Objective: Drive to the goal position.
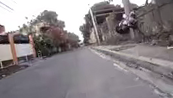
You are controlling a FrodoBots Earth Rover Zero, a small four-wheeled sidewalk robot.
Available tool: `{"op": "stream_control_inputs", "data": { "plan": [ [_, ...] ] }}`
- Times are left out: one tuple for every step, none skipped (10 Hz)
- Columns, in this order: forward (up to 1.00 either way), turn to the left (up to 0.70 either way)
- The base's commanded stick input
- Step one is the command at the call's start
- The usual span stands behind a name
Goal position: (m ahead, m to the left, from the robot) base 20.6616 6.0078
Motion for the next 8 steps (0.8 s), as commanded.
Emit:
{"op": "stream_control_inputs", "data": {
  "plan": [
    [1.0,0.0],
    [1.0,0.0],
    [1.0,0.0],
    [1.0,0.0],
    [1.0,0.0],
    [1.0,0.0],
    [1.0,0.0],
    [1.0,0.0]
  ]
}}
